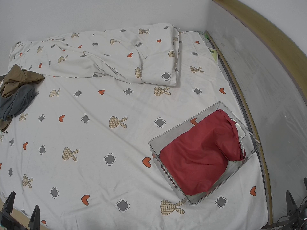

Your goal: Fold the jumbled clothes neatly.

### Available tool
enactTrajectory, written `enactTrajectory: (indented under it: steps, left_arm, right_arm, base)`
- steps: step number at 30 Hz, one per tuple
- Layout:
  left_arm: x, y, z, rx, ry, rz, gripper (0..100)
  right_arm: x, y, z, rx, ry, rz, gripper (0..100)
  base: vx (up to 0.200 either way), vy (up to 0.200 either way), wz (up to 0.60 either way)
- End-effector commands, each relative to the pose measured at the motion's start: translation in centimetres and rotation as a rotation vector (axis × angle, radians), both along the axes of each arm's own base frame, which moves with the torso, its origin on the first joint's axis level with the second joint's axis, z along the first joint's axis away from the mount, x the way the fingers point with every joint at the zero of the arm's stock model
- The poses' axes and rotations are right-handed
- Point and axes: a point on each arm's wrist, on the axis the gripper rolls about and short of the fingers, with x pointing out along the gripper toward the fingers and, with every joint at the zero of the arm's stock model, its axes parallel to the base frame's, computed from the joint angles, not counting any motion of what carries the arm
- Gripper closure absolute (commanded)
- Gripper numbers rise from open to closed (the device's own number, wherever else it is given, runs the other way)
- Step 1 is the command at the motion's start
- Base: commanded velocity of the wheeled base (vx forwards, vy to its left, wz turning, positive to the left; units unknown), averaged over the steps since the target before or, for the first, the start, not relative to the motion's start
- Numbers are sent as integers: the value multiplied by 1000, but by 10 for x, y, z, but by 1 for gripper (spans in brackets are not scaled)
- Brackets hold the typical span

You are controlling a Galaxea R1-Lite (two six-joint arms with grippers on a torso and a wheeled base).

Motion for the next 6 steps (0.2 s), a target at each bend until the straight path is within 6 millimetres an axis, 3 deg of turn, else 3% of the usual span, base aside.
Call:
enactTrajectory:
  steps: [1, 6]
  left_arm:
    - [0, 0, -5, 0, 2, 0, 0]
    - [0, 0, -5, 0, 2, 0, 0]
  right_arm:
    - [1, 0, -5, 1, 8, 0, 0]
    - [1, 0, -5, 1, 8, 0, 0]
  base:
    - [0, 0, 0]
    - [0, 0, 0]
